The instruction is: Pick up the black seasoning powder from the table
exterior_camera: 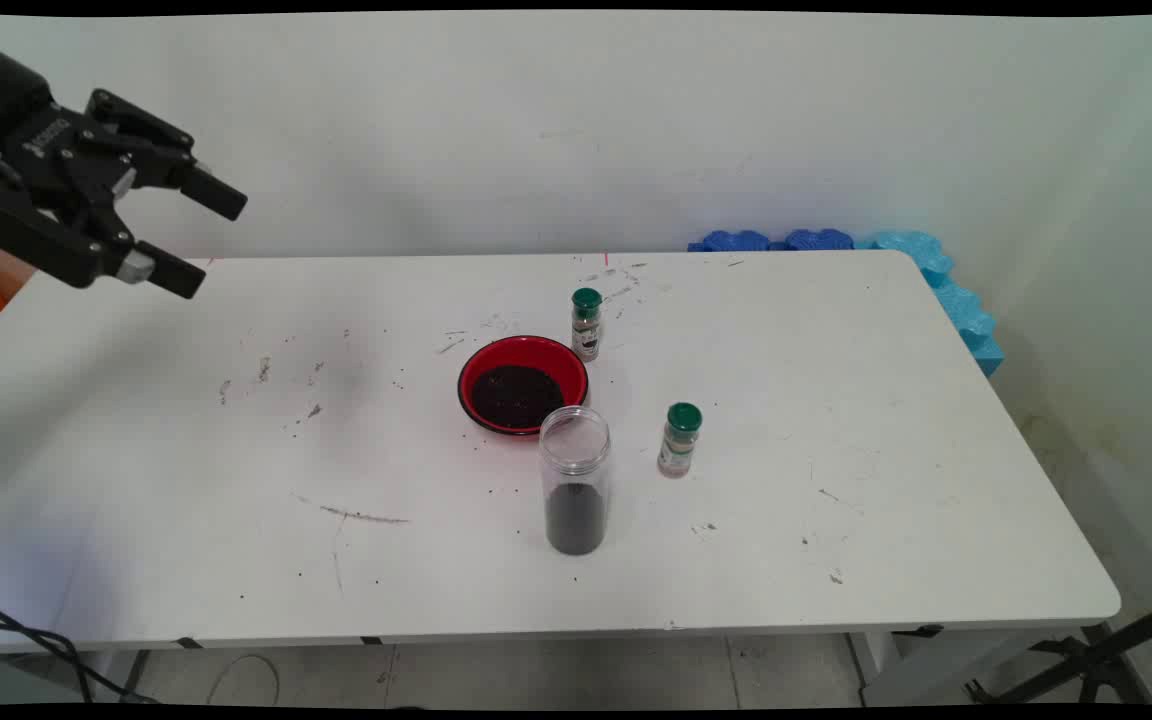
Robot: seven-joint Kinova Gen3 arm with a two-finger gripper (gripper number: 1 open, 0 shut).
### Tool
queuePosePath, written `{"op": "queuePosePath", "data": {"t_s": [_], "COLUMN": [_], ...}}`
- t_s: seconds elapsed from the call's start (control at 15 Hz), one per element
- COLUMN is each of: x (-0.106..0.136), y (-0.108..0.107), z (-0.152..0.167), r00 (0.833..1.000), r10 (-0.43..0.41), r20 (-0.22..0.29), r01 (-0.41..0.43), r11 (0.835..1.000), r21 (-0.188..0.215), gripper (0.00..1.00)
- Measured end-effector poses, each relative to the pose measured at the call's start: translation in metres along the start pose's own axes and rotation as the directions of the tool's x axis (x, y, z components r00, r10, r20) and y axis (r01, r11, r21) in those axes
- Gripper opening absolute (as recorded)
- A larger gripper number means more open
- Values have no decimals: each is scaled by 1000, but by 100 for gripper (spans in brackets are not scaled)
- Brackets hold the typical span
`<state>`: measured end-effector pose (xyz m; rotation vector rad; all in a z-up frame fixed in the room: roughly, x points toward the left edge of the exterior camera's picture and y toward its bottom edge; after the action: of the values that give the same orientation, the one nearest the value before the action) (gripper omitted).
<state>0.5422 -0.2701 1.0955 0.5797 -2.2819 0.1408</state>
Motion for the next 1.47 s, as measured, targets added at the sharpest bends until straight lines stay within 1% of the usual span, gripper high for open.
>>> {"op": "queuePosePath", "data": {"t_s": [0.13, 0.33, 0.47, 0.67, 0.93, 1.2, 1.47], "x": [-6, -19, -28, -45, -60, -68, -74], "y": [0, 3, 7, 15, 24, 28, 29], "z": [6, 24, 40, 73, 122, 159, 196], "r00": [1000, 998, 997, 997, 997, 997, 998], "r10": [-23, -52, -63, -66, -53, -35, -18], "r20": [-9, -25, -33, -44, -55, -62, -65], "r01": [23, 53, 64, 68, 55, 36, 18], "r11": [1000, 998, 997, 997, 998, 999, 1000], "r21": [10, 24, 32, 41, 28, 15, 10], "gripper": [100, 100, 100, 100, 100, 100, 100]}}
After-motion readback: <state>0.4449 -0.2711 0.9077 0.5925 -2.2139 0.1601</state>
